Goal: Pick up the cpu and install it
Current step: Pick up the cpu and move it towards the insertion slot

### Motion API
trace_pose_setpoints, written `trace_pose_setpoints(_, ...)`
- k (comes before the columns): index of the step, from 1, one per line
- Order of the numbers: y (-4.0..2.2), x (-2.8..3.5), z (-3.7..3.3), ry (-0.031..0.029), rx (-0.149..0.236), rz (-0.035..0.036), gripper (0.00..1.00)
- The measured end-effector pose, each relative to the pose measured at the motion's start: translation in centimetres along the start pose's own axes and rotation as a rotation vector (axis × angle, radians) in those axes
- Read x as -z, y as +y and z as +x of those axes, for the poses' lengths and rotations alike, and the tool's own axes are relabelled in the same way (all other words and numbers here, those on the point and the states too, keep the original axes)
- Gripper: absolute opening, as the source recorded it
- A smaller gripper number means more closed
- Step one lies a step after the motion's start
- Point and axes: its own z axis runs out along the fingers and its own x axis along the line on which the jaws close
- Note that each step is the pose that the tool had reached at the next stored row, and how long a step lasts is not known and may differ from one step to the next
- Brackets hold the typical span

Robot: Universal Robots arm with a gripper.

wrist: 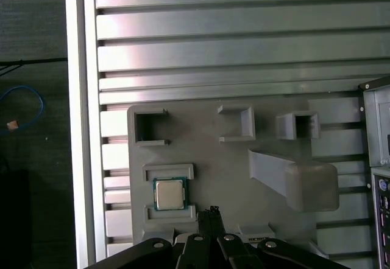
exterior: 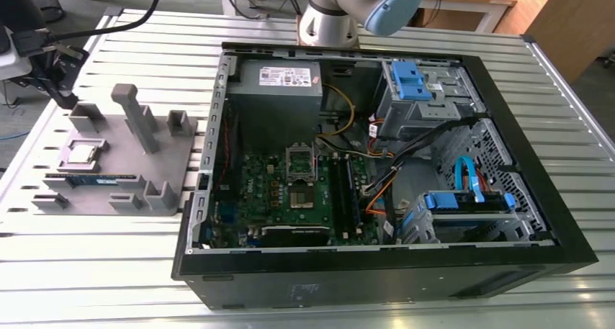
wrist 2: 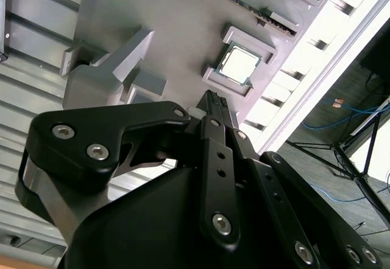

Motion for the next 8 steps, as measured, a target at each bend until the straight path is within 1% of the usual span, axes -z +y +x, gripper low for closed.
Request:
trace_pose_setpoints(4, -0.01, -0.27, 0.02, 0.0002, 0.0, 0.0012, 0.11)
trace_pose_setpoints(8, -0.04, -0.79, 0.05, 0.0003, 0.0, 0.0015, 0.11)
